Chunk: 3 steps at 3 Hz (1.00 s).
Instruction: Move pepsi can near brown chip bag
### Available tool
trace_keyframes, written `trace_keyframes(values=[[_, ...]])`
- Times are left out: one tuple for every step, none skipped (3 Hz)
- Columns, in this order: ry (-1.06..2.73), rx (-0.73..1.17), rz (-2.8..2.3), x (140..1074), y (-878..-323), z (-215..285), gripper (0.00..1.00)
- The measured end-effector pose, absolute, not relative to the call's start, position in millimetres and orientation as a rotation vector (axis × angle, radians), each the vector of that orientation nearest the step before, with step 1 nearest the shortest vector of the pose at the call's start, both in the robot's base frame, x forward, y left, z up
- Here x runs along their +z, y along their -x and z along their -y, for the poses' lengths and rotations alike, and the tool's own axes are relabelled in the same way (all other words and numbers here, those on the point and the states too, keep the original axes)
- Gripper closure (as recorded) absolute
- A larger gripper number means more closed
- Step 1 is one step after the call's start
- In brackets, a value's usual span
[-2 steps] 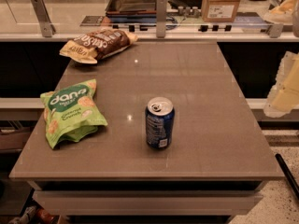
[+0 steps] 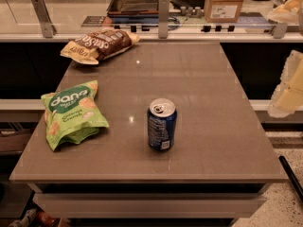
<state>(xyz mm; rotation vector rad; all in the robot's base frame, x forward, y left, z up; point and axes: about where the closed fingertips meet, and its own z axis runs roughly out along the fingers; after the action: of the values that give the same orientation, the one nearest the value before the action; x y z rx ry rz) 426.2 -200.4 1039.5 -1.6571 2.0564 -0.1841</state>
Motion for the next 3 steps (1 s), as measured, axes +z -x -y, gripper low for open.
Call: trace_keyframes(values=[[1.644, -0.081, -1.999, 1037.0, -434.4, 202.7, 0.0], [1.608, 0.125, -1.914, 1015.7, -449.3, 202.0, 0.0], [1.556, 0.334, -1.826, 992.5, -450.8, 183.1, 0.0]])
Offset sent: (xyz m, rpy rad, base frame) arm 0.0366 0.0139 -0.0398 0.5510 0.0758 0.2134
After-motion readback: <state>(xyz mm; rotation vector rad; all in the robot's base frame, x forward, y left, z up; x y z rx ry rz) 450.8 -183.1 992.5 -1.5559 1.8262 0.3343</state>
